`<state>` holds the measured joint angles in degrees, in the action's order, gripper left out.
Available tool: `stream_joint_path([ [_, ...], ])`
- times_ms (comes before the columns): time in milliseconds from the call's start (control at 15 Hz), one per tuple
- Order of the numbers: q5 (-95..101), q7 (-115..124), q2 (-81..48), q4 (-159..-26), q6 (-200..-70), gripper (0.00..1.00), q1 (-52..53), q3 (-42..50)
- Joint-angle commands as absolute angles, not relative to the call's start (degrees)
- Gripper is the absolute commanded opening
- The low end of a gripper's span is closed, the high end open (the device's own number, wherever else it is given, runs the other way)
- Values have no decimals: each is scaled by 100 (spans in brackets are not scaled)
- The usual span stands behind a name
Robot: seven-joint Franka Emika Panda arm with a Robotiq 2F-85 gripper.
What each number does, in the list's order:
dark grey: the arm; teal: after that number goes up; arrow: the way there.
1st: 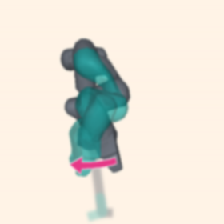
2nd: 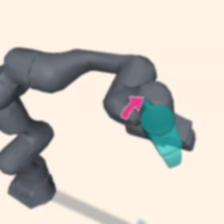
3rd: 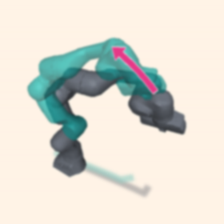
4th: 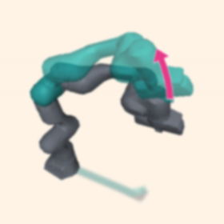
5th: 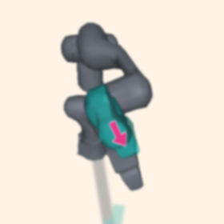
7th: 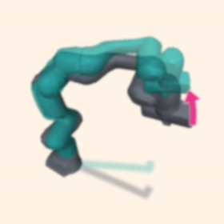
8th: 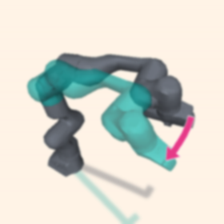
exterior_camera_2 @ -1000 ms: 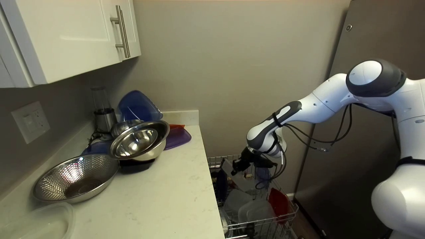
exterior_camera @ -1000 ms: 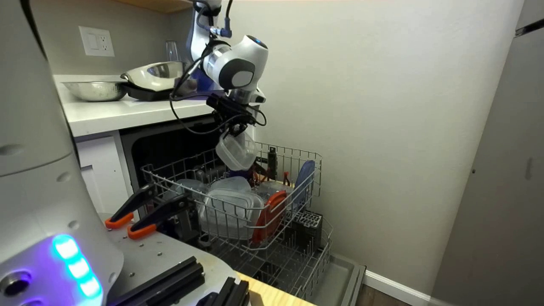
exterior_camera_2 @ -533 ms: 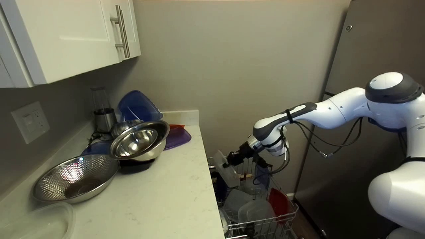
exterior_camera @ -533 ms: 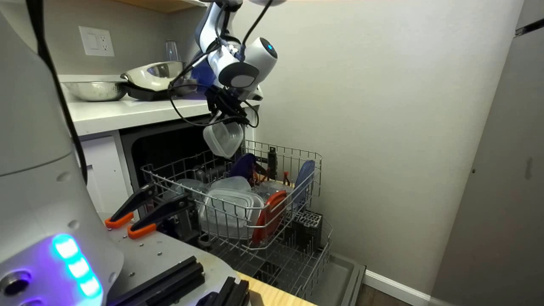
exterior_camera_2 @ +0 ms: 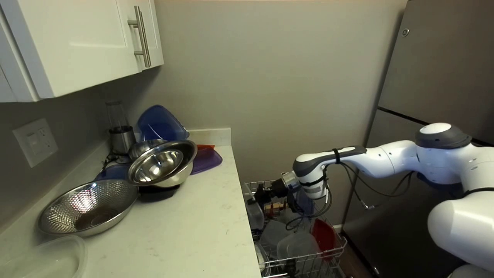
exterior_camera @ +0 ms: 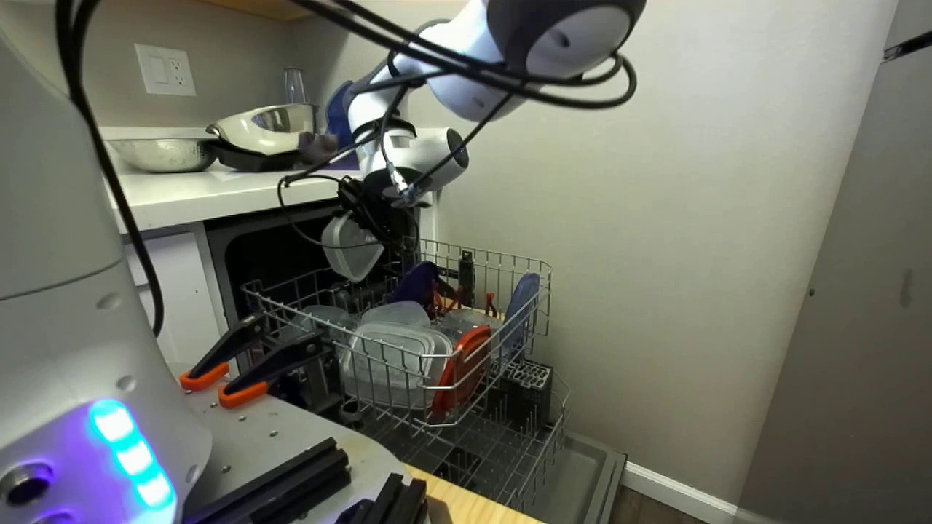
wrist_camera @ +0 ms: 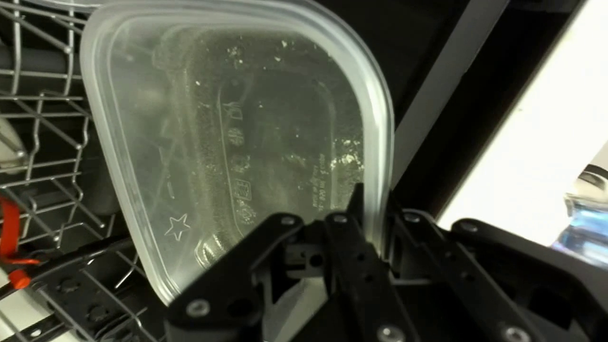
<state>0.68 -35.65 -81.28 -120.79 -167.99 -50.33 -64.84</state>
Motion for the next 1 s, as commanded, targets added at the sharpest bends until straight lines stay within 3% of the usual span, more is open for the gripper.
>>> stream_joint_path([
  [0, -1006, -4627, -8390, -12370, -16548, 4, -5450, -6979],
  [400, -3048, -6418, -8459, -11883, -15949, 4, -5226, -6842],
  [933, -3601, -6773, -8460, -11460, -15597, 4, -4923, -6496],
])
